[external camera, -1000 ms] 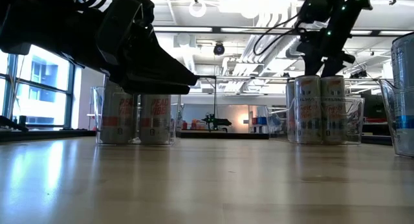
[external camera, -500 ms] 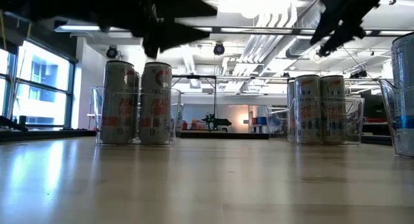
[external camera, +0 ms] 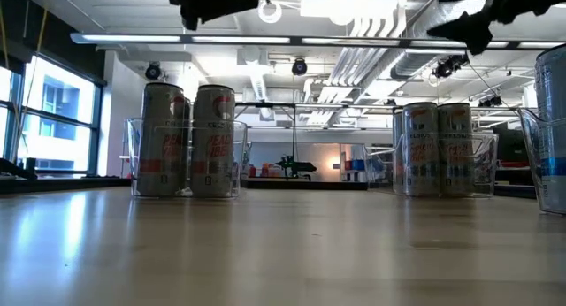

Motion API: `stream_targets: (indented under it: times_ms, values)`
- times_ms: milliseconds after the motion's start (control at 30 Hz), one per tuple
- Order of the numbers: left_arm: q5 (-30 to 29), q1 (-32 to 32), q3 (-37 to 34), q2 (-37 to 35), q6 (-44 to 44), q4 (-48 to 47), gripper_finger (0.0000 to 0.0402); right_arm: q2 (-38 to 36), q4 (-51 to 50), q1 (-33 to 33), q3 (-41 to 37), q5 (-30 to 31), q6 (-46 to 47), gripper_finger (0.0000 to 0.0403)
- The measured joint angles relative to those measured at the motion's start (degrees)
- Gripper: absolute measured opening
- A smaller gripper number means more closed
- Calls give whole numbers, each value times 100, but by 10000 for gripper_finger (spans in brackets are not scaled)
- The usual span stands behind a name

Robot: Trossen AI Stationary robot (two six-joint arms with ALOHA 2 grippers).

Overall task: Sort soda cans
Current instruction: Move the bottom transparent bin between the two transparent bins

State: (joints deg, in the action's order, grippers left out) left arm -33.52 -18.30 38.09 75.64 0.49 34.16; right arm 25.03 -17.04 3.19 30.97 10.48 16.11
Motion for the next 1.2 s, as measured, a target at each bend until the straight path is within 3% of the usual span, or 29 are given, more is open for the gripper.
stream_targets:
  times_ms: [133, 300, 500, 633, 767, 967, 1200]
  values:
    - [-27, -126, 0, -97, 251, -514, 241, 544, 280, 772, 424, 137, -333, 296]
    - [0, -453, 0, -94, 174, -855, 241, 1682, 30, 1910, 1562, 680, -449, 296]
    - [-14, -939, 0, -94, 127, -952, 241, 3260, -2176, 3241, 3554, 1923, 467, 296]
    - [-72, -1324, 0, -94, 122, -956, 241, 4343, -3492, 3850, 4752, 2077, 1582, 296]
    - [-526, -1711, 0, -93, 59, -1019, 241, 5306, -4480, 4323, 5824, 1682, 2511, 296]
    - [-778, -1928, 0, -92, -283, -1052, 241, 6465, -5761, 4701, 7227, 103, 4477, 296]
    - [-1449, -1921, 0, 223, -882, -942, 241, 7293, -5834, 5462, 7387, -904, 5578, 296]
